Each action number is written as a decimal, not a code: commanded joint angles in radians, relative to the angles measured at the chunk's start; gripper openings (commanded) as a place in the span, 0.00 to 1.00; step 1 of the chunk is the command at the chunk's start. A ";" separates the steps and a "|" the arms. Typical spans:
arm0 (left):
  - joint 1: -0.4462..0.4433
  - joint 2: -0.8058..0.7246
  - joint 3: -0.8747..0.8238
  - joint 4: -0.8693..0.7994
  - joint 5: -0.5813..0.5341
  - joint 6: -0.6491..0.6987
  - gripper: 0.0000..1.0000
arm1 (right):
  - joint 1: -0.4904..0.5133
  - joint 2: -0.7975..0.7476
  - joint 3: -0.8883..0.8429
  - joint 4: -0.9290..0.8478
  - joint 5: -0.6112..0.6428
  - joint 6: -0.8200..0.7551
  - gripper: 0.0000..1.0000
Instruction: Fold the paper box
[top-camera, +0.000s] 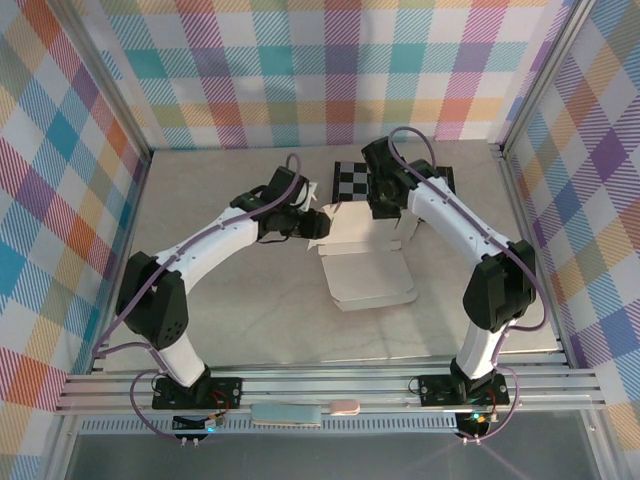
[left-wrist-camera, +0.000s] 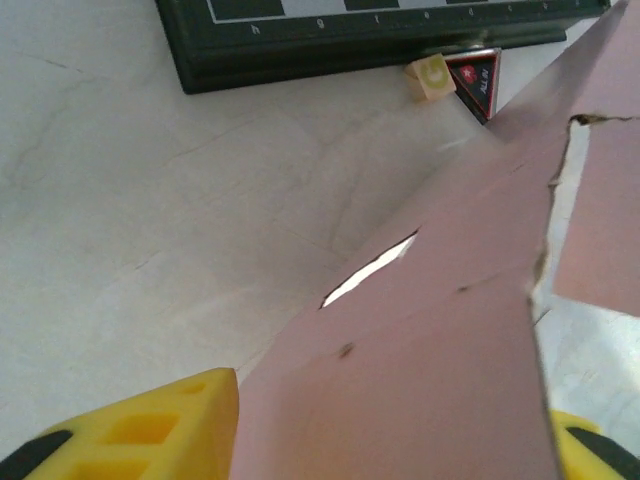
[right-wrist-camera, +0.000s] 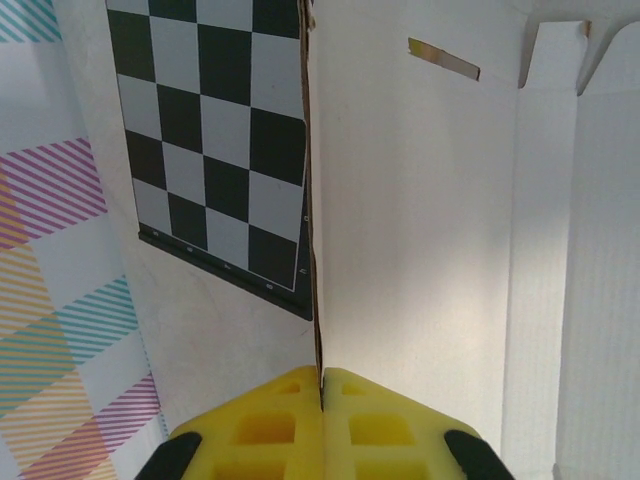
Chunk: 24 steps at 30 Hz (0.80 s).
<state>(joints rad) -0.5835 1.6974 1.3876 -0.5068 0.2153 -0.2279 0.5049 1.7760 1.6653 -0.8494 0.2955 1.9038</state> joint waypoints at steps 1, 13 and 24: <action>-0.010 0.017 0.025 0.044 -0.002 0.077 0.34 | -0.014 -0.038 -0.016 0.001 -0.029 -0.004 0.00; -0.012 -0.036 -0.129 0.211 0.044 0.243 0.06 | -0.097 -0.178 -0.261 0.204 -0.140 -0.054 0.28; -0.012 -0.018 -0.118 0.220 0.041 0.238 0.05 | -0.130 -0.281 -0.533 0.556 -0.257 0.030 0.59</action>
<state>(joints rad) -0.5991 1.7069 1.2530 -0.3138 0.2520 -0.0059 0.3759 1.5066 1.1378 -0.4053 0.1009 1.9015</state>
